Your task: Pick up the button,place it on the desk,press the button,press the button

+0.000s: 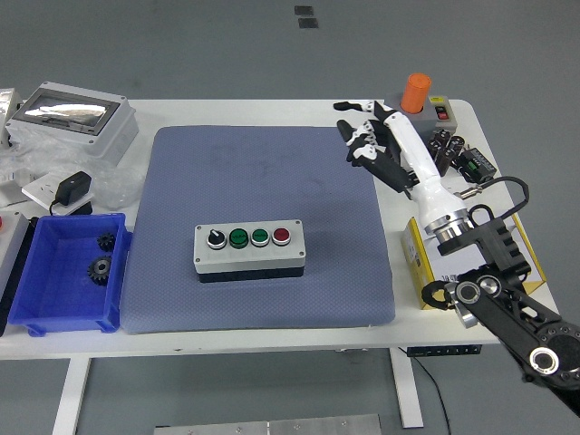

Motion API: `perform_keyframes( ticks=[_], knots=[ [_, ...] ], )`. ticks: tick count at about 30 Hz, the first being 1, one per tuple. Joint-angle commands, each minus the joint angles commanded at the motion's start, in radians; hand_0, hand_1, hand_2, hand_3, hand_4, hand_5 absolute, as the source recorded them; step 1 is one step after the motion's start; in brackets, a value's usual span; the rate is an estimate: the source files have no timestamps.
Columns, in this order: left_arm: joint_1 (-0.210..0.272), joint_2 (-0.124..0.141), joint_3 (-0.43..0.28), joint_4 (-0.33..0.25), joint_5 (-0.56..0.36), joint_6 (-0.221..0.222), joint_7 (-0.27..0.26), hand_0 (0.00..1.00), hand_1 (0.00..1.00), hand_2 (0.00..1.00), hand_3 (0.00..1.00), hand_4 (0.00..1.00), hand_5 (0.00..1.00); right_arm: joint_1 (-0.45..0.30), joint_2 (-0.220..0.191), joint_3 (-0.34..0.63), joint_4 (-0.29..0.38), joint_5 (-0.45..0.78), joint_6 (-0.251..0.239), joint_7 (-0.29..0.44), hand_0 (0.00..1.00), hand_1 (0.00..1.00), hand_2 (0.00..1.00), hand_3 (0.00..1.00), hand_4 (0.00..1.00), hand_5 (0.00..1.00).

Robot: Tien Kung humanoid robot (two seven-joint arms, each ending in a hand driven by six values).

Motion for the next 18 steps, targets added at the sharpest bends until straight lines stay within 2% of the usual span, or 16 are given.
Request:
perform_keyframes(
  ticks=[1,2,4,8,9,14,18],
  knots=[
    [0.000,0.000,0.000,0.000,0.000,0.000,0.000,0.688,0.676,0.630,0.762,0.813,0.741,-0.013,0.004,0.018,-0.008,0.025,-0.008,0.024,0.658,0.695,0.742,0.850,0.982,0.772],
    [0.001,-0.001,0.000,0.000,0.000,0.000,0.001,0.689,0.676,0.630,0.762,0.814,0.741,-0.024,0.007,0.033,-0.015,0.050,-0.013,0.047,0.929,0.961,0.986,0.998,0.998,0.754],
    [0.001,-0.001,0.000,-0.001,0.000,0.000,0.001,0.689,0.676,0.630,0.762,0.814,0.741,-0.038,0.010,0.055,-0.025,0.090,-0.018,0.082,0.929,0.961,0.986,0.998,0.998,0.754],
    [0.000,-0.003,-0.003,-0.001,0.005,-0.002,0.000,0.689,0.676,0.630,0.762,0.814,0.741,-0.064,0.010,0.092,-0.043,0.136,-0.020,0.107,0.929,0.961,0.986,0.998,0.998,0.754],
    [0.000,-0.003,-0.005,-0.001,0.007,-0.003,0.000,0.689,0.676,0.631,0.760,0.815,0.742,-0.072,0.009,0.101,-0.048,0.147,-0.018,0.110,0.990,0.998,0.998,0.998,0.998,0.763],
    [0.000,-0.002,-0.011,0.000,0.018,-0.005,-0.001,0.689,0.676,0.631,0.760,0.815,0.742,-0.105,0.005,0.124,-0.072,0.159,-0.025,0.109,0.990,0.998,0.998,0.998,0.998,0.763],
    [0.001,-0.002,-0.014,0.000,0.024,-0.006,0.000,0.690,0.676,0.632,0.761,0.815,0.737,-0.130,0.011,0.135,-0.095,0.122,-0.049,0.085,0.998,0.998,0.998,0.998,0.998,0.762]
  ],
)
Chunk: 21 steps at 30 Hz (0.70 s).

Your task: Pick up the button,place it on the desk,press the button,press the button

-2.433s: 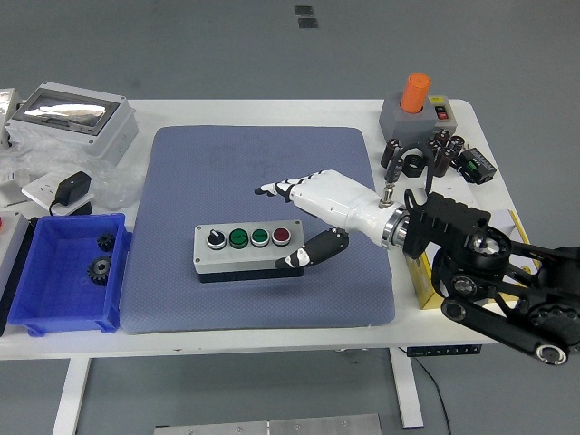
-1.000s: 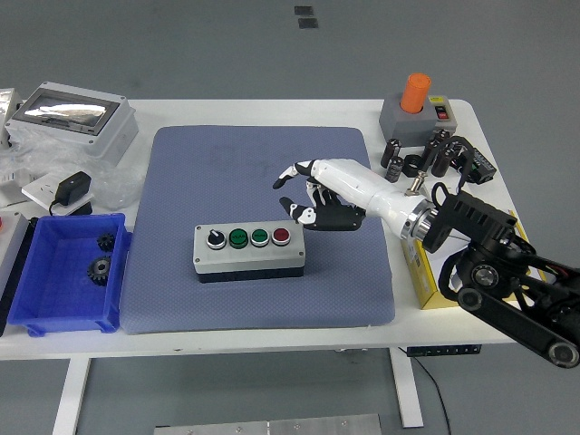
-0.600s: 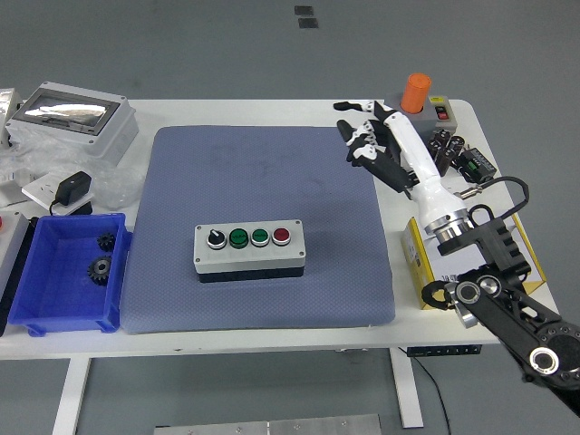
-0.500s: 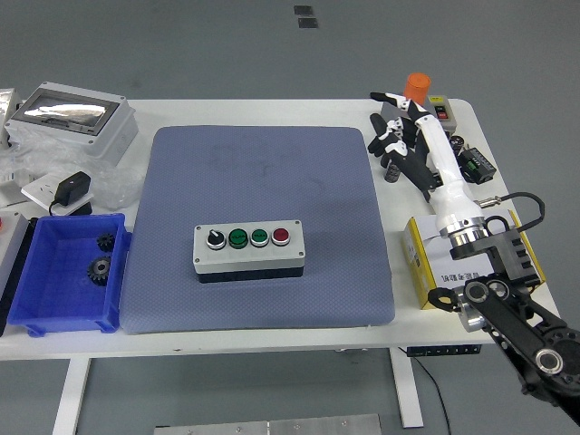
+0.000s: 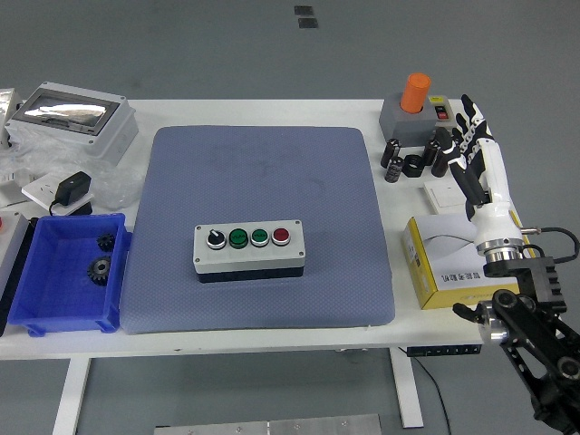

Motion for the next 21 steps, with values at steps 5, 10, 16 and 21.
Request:
perform_keyframes(
  ticks=[5,10,16,21],
  knots=[
    [0.000,-0.001,-0.004,0.001,0.005,-0.001,-0.003,0.690,0.677,0.634,0.761,0.817,0.739,-0.045,0.004,0.052,0.033,-0.170,-0.105,-0.123,0.998,0.998,0.998,0.998,0.998,0.760],
    [0.006,-0.005,0.002,-0.002,-0.006,0.002,0.003,0.691,0.677,0.635,0.761,0.817,0.735,-0.083,-0.019,0.150,0.099,-0.368,-0.183,-0.262,0.992,0.988,0.988,0.998,0.998,0.817],
    [0.007,-0.006,0.001,-0.001,-0.008,0.002,0.001,0.691,0.677,0.635,0.761,0.820,0.736,-0.092,-0.035,0.205,0.162,-0.587,-0.172,-0.402,0.450,0.485,0.697,0.820,0.998,0.998],
    [0.004,-0.006,-0.002,0.000,-0.005,0.001,-0.003,0.692,0.676,0.636,0.762,0.824,0.736,-0.079,-0.051,0.177,0.190,-0.764,-0.131,-0.526,0.243,0.315,0.675,0.472,0.998,0.998]
  ],
)
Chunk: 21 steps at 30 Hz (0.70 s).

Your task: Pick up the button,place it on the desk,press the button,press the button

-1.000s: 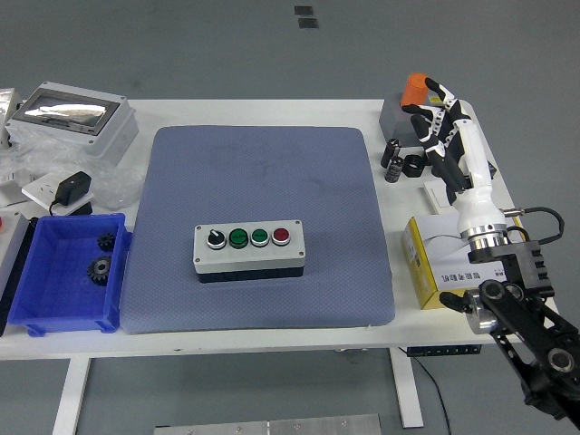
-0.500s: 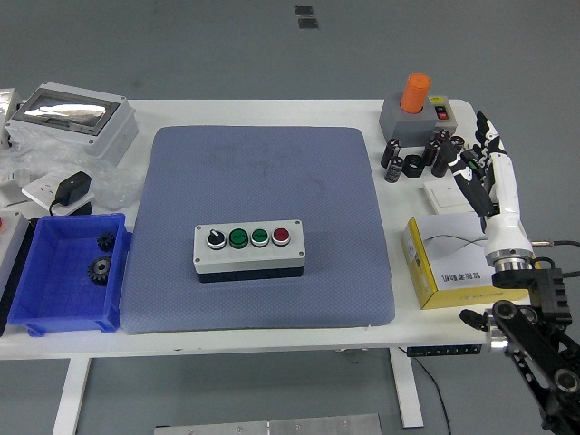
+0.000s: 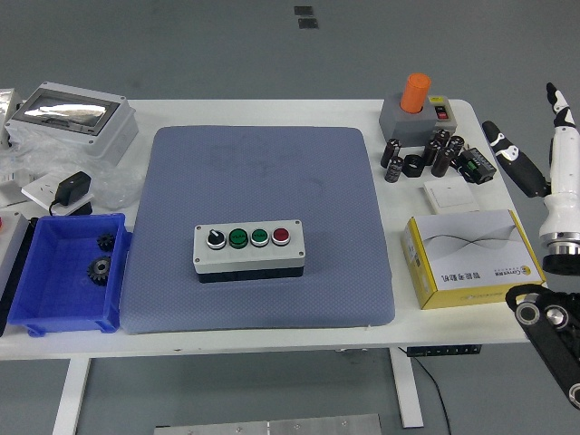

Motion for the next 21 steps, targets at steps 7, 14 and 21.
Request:
perform_keyframes(
  ticks=[7,14,21],
  knots=[
    [-0.002,0.000,0.000,0.000,0.000,0.000,-0.001,0.692,0.677,0.635,0.763,0.832,0.743,0.013,0.003,-0.034,-0.009,-0.096,0.017,-0.027,0.126,0.241,0.664,0.363,0.998,0.998],
    [-0.001,0.000,0.000,0.000,-0.010,0.000,-0.005,0.692,0.678,0.636,0.763,0.838,0.747,0.009,0.004,-0.024,-0.028,0.090,0.091,0.134,0.131,0.241,0.656,0.590,0.998,0.998],
    [-0.001,-0.003,-0.003,0.001,-0.007,-0.002,-0.012,0.692,0.677,0.636,0.763,0.842,0.751,0.018,0.017,-0.003,-0.045,0.334,0.196,0.322,0.439,0.599,0.730,0.753,0.998,0.998]
  ],
)
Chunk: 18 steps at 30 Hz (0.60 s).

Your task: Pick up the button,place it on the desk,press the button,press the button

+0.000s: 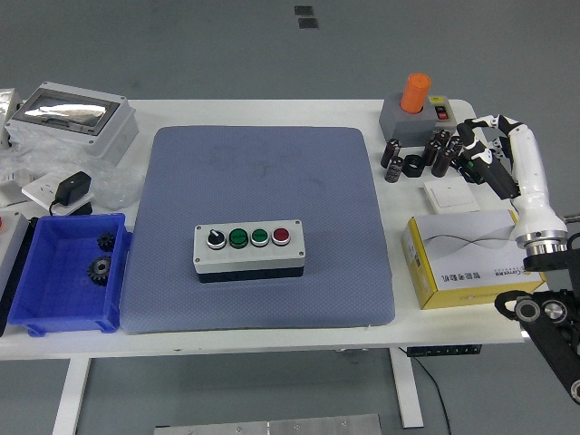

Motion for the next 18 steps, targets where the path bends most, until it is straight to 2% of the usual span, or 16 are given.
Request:
perform_keyframes(
  ticks=[1,2,8,9,14,15,18],
  knots=[
    [0.000,0.000,0.000,0.000,0.000,0.000,-0.001,0.692,0.677,0.636,0.763,0.842,0.751,0.002,0.002,-0.001,-0.004,0.040,0.018,0.026,0.439,0.599,0.730,0.753,0.998,0.998],
    [0.000,-0.001,0.000,0.000,0.000,0.000,0.000,0.692,0.678,0.637,0.762,0.840,0.801,0.005,0.004,-0.003,-0.007,0.079,0.033,0.051,0.756,0.739,0.802,0.781,0.998,0.998],
    [-0.005,-0.004,-0.005,0.003,0.009,-0.004,-0.005,0.692,0.678,0.637,0.762,0.840,0.801,0.007,0.009,-0.014,-0.015,0.261,0.087,0.160,0.756,0.739,0.802,0.781,0.998,0.998],
    [-0.007,-0.004,-0.006,0.004,0.012,-0.005,-0.007,0.692,0.678,0.637,0.763,0.841,0.808,0.004,0.008,-0.013,-0.015,0.290,0.093,0.170,0.692,0.727,0.818,0.748,0.998,0.998],
    [-0.017,0.001,-0.011,0.008,0.018,-0.007,-0.013,0.692,0.678,0.637,0.763,0.841,0.808,0.001,0.005,0.002,-0.014,0.406,0.106,0.198,0.692,0.727,0.818,0.748,0.998,0.998],
    [-0.018,0.002,-0.009,0.009,0.018,-0.006,-0.011,0.692,0.678,0.637,0.762,0.841,0.801,0.002,0.004,0.005,-0.013,0.421,0.107,0.201,0.675,0.723,0.823,0.739,0.998,0.949],
    [-0.021,0.004,-0.004,0.011,0.018,0.000,0.004,0.692,0.678,0.637,0.762,0.841,0.801,0.007,0.002,0.012,-0.011,0.449,0.107,0.204,0.675,0.723,0.823,0.739,0.998,0.949]
  ],
)
